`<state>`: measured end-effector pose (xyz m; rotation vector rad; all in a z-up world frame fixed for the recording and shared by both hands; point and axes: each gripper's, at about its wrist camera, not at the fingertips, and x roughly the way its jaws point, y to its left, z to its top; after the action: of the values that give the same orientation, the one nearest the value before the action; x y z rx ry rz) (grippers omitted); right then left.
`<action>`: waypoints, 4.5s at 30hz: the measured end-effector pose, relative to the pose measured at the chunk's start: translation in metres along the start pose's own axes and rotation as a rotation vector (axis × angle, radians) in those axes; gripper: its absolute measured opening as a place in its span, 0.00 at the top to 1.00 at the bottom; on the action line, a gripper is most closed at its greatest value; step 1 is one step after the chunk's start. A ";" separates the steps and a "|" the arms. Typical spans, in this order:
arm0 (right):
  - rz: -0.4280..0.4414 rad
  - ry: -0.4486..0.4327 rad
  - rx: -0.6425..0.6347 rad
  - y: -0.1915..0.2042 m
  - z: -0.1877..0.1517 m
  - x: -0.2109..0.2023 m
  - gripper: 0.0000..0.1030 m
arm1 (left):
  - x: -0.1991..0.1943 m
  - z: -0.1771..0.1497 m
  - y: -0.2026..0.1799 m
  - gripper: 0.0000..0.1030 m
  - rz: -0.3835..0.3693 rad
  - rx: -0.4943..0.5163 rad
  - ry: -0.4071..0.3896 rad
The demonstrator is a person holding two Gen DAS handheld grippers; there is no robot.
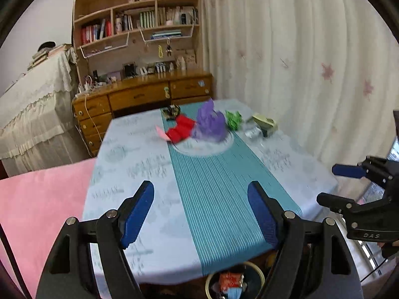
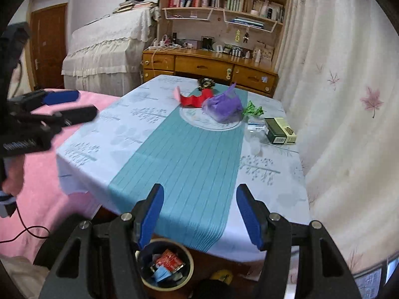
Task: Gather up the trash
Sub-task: 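Raise both tools back over the table toward the remaining items, then grasp the clear plastic bag with left tool while right tool grasps the green-yellow box, then lift the plastic bag with left tool while right tool lifts the green-yellow box, then carry both items over the bin and open both tools to drop them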
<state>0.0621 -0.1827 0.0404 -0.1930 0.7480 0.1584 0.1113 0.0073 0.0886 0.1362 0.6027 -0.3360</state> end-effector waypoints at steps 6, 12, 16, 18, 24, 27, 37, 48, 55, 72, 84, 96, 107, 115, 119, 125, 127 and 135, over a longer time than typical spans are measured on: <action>0.028 0.046 0.162 -0.057 0.012 0.050 0.41 | 0.051 0.021 -0.003 0.26 0.010 0.006 0.041; 0.025 0.058 0.274 -0.108 0.019 0.101 0.41 | 0.128 0.028 -0.012 0.26 -0.027 -0.009 0.151; 0.004 0.061 0.383 -0.155 0.029 0.143 0.41 | 0.175 0.038 -0.030 0.26 -0.079 -0.004 0.202; -0.008 0.055 0.439 -0.179 0.035 0.160 0.41 | 0.200 0.049 -0.044 0.26 -0.111 -0.007 0.224; -0.003 0.037 0.582 -0.252 0.056 0.209 0.41 | 0.272 0.080 -0.080 0.26 -0.193 -0.050 0.280; -0.017 0.051 0.588 -0.271 0.069 0.235 0.41 | 0.308 0.091 -0.091 0.26 -0.194 -0.079 0.306; 0.169 0.072 0.634 -0.308 0.082 0.297 0.43 | 0.382 0.093 -0.102 0.26 -0.269 -0.165 0.398; 0.489 0.102 0.521 -0.272 0.066 0.275 0.80 | 0.381 0.073 -0.085 0.27 -0.437 -0.258 0.383; 0.443 0.100 0.418 -0.216 0.060 0.260 0.93 | 0.358 0.061 -0.104 0.64 -0.477 -0.221 0.396; 0.338 -0.053 0.398 -0.148 0.017 0.136 0.96 | 0.186 0.010 -0.061 0.71 -0.244 -0.180 0.301; 0.368 -0.059 0.315 -0.063 -0.030 0.056 0.96 | 0.048 -0.077 -0.028 0.71 -0.057 -0.110 0.199; 0.417 0.071 0.136 0.031 -0.087 0.002 0.96 | -0.004 -0.126 -0.017 0.71 -0.065 -0.024 0.234; 0.364 0.278 0.092 0.063 -0.167 0.026 0.96 | 0.026 -0.189 -0.037 0.71 -0.108 0.067 0.397; 0.354 0.470 0.147 0.057 -0.216 0.086 0.96 | 0.080 -0.233 -0.040 0.71 -0.097 0.036 0.534; 0.368 0.567 0.195 0.055 -0.235 0.120 0.96 | 0.112 -0.251 -0.040 0.71 -0.072 -0.018 0.592; 0.381 0.686 0.188 0.059 -0.247 0.173 0.96 | 0.150 -0.275 -0.047 0.71 -0.089 -0.046 0.668; 0.381 0.717 0.184 0.059 -0.252 0.189 0.96 | 0.167 -0.287 -0.050 0.70 -0.090 -0.045 0.686; 0.366 0.844 0.242 0.061 -0.290 0.249 0.96 | 0.220 -0.336 -0.062 0.70 -0.119 -0.059 0.775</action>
<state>0.0384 -0.1713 -0.3455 0.1283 1.6331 0.3394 0.0806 -0.0350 -0.3141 0.1739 1.3904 -0.3776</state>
